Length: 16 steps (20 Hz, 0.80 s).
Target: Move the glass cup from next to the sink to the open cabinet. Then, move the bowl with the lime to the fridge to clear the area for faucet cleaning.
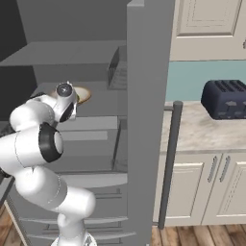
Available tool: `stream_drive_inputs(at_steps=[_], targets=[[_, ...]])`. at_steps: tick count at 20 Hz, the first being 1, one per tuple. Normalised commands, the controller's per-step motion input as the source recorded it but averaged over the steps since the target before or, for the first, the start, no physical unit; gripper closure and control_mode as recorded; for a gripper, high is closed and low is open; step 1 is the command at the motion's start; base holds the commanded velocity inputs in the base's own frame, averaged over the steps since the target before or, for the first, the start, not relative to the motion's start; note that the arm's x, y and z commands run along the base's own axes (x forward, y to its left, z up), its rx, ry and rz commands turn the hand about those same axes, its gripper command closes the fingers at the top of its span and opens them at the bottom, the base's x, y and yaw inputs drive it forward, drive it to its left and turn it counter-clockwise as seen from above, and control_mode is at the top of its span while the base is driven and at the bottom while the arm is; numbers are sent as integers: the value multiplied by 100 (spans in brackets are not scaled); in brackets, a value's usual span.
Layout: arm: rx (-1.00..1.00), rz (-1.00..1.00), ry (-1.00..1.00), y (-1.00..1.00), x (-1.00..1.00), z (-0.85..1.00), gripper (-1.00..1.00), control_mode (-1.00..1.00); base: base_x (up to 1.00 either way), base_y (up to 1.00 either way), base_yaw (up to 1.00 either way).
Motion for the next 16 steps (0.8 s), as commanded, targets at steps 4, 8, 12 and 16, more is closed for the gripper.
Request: stream_drive_inputs(at_steps=[4,8,12,16], targets=[[0,-1,0,9,61,-12,100,-100,0,0,0],[0,-2,0,9,50,-4,-100,-100,0,0,0],[0,0,0,0,-2,0,-100,-100,0,0,0],[3,-1,-8,-16,-50,45,-100,-100,0,0,0]])
